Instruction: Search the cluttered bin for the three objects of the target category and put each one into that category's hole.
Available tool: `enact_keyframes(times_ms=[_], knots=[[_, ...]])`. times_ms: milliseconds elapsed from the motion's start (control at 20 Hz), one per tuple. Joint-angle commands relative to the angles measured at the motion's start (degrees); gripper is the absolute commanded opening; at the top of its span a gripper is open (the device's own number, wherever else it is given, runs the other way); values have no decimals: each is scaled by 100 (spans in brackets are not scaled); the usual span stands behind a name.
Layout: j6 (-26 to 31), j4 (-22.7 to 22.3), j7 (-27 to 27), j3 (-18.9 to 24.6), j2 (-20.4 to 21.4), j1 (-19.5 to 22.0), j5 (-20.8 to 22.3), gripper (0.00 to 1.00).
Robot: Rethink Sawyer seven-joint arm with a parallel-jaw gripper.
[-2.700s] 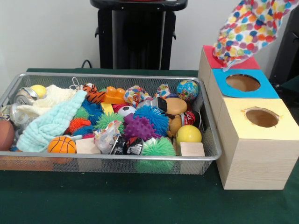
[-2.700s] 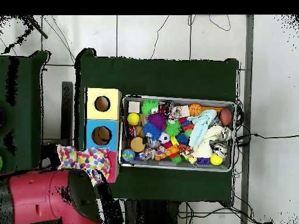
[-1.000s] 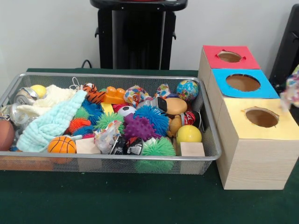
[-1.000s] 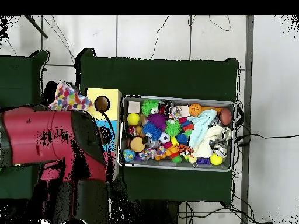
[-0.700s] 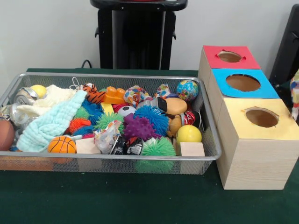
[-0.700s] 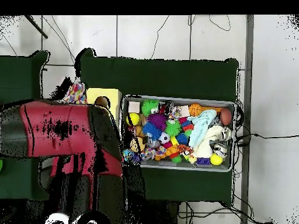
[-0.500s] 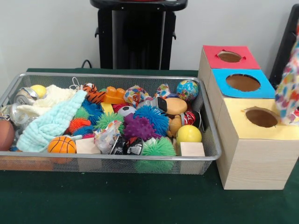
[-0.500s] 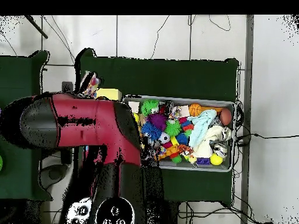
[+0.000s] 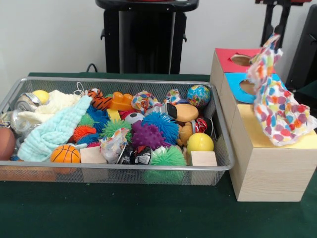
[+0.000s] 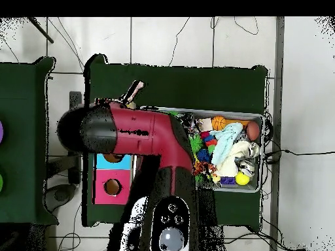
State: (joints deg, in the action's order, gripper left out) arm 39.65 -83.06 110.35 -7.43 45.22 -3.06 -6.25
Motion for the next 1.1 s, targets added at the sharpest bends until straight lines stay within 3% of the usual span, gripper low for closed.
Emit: enact_keyframes(times_ms=[50, 650, 1100], knots=[[-289, -902, -429, 866, -202, 232, 352, 0], [-491, -1022, 150, 963, -135, 129, 370, 0], [-1005, -1024, 293, 1054, -335, 166, 451, 0]])
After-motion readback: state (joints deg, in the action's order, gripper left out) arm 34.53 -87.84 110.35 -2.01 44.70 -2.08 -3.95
